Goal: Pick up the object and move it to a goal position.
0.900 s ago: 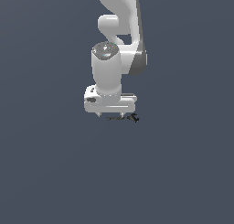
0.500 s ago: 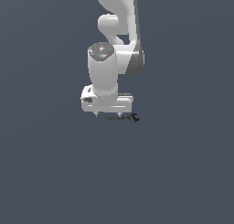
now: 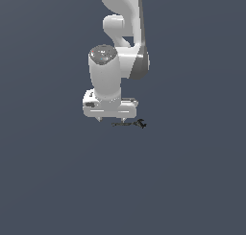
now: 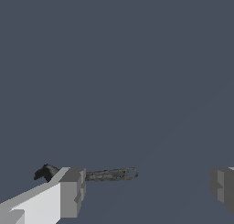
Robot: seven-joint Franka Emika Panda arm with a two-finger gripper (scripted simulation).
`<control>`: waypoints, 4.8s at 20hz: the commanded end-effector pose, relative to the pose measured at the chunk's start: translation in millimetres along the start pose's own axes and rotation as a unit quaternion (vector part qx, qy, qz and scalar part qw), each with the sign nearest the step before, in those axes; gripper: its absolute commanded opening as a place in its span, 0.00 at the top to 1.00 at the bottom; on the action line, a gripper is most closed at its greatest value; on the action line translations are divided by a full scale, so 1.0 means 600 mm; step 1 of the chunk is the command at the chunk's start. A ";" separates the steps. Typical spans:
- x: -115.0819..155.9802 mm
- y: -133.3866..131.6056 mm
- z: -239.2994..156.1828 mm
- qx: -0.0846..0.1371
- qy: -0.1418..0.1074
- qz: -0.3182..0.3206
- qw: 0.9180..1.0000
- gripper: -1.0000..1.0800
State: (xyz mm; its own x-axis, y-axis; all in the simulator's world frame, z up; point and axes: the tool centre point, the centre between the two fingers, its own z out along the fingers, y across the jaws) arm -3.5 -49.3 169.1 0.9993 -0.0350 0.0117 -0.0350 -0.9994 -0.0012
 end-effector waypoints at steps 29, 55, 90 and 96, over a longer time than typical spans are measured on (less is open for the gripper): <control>-0.057 -0.045 0.085 -0.009 -0.008 -0.300 0.954 0.04; -0.147 -0.122 0.173 0.001 -0.007 -0.650 0.760 0.04; -0.165 -0.134 0.268 0.003 -0.005 -0.695 0.719 1.00; -0.165 -0.134 0.268 0.003 -0.005 -0.695 0.719 1.00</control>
State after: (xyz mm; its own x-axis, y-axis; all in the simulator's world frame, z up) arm -98.4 38.5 9.5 0.0611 0.9981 -0.0001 0.9981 -0.0611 0.0000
